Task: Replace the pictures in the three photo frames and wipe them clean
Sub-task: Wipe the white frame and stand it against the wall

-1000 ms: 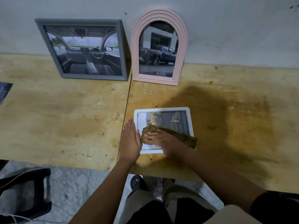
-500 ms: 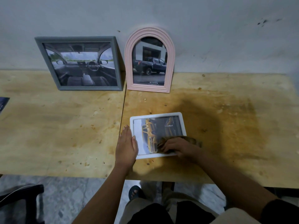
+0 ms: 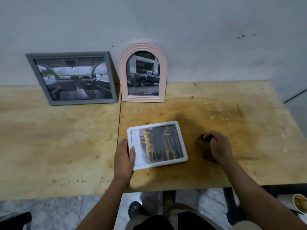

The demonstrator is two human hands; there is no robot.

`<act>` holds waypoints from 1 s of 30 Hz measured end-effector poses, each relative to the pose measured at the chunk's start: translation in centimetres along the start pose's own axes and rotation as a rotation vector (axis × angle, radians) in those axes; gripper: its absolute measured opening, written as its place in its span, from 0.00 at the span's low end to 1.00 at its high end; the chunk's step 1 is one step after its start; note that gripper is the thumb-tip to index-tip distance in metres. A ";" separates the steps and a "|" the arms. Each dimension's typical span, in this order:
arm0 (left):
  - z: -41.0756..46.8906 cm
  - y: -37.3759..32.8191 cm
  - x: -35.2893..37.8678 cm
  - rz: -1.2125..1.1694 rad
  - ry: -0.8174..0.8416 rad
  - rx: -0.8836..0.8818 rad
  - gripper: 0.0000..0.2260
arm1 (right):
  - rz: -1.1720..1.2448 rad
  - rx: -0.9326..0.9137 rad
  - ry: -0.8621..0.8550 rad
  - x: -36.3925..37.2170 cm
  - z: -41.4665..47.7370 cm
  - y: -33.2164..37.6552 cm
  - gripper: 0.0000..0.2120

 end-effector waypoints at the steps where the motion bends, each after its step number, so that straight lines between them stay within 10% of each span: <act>1: 0.0 0.0 -0.2 -0.035 -0.010 0.009 0.18 | -0.119 0.002 0.018 0.4 -0.1 -0.5 0.16; 8: -1.0 0.4 -1.9 -0.058 -0.029 -0.086 0.21 | -0.472 -0.110 0.222 4.9 -1.6 -2.8 0.22; 12: -3.0 1.0 -1.3 0.018 0.059 -0.099 0.24 | -0.368 -0.241 0.060 4.6 -0.3 1.3 0.17; 19: -5.6 -0.2 0.2 -0.053 -0.018 -0.219 0.25 | -0.155 -0.237 0.440 11.2 2.4 7.3 0.22; 30: -5.8 -1.6 -0.1 -0.417 -0.166 -0.302 0.16 | -0.203 -0.287 0.203 11.4 4.5 6.5 0.12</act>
Point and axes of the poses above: each hand's wrist, its own z-axis towards the middle knuckle, its own x-axis out of the palm, y = z × x, the point moved 8 cm from there along z, towards the middle knuckle, and after that the axes turned 3 degrees about -y, right-handed, at the moved point
